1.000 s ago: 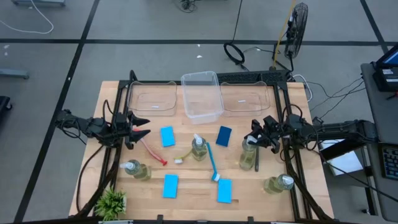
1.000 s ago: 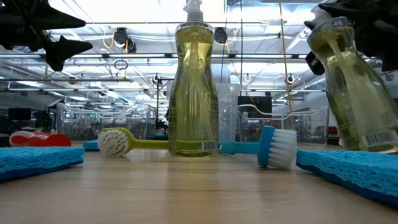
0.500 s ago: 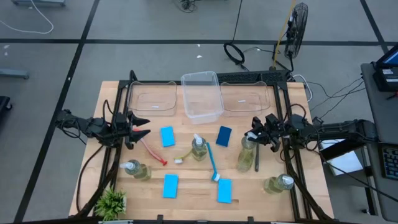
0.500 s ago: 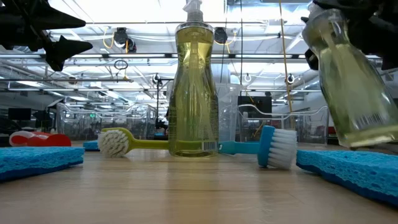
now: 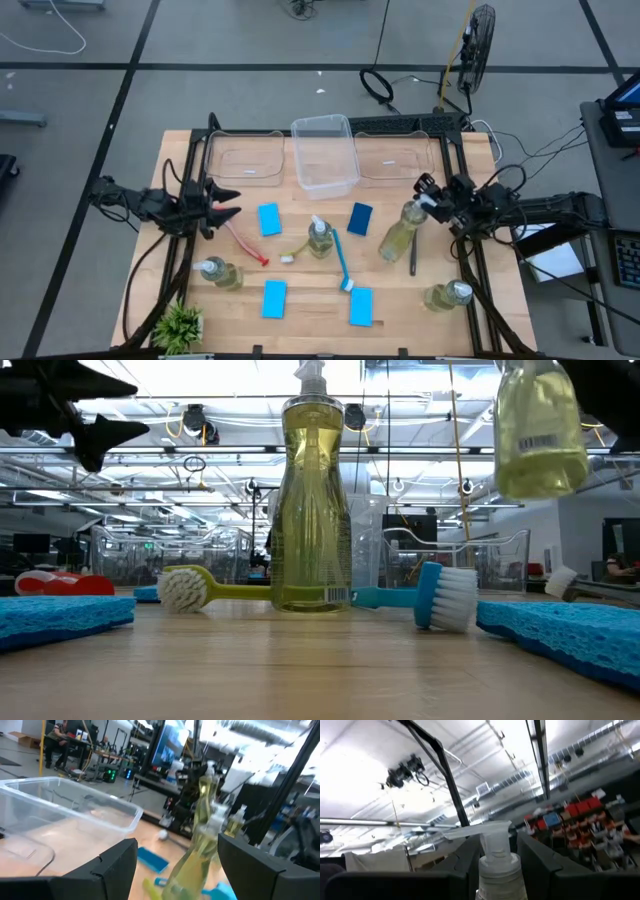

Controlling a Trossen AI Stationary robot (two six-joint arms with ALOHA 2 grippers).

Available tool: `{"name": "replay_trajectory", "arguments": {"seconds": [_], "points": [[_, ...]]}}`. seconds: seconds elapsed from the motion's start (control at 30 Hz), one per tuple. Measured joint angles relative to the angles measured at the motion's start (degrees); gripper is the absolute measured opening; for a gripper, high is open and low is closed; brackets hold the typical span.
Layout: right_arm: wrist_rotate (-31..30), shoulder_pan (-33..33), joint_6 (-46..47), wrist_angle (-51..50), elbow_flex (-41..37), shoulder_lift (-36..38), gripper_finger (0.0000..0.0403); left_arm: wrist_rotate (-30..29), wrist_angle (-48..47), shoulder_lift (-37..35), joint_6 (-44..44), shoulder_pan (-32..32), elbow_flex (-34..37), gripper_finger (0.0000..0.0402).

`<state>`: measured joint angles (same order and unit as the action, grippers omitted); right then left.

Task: Pick & Place Kitchen Sink Supplies
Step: Put the green soap dispenser into the transparent white bin

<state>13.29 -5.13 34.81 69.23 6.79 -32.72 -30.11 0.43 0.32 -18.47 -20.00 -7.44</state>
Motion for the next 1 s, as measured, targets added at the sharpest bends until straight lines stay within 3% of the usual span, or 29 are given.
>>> {"name": "replay_trajectory", "arguments": {"seconds": [0.27, 0.47, 0.67, 1.0], "points": [[-1.3, 0.0, -6.0, -2.1, 6.0, -1.8, 0.0099, 0.0, 10.8, 0.0, 0.0, 0.0, 0.0, 0.0274], [-0.8, 0.0, -10.2, -12.5, 14.4, -5.2, 0.0099, -0.1, 16.6, 0.0, 0.3, 0.0, 0.0, 0.0274], [0.4, 0.0, -13.7, -21.3, 23.4, -8.9, 0.0097, -0.2, 18.3, 0.0, 0.7, 0.0, 0.0, 0.0274], [0.4, -0.2, -20.3, -29.2, 33.4, -15.9, 0.0097, -5.8, 20.6, 0.9, 0.3, 0.0, 0.0, 0.0274]]}}
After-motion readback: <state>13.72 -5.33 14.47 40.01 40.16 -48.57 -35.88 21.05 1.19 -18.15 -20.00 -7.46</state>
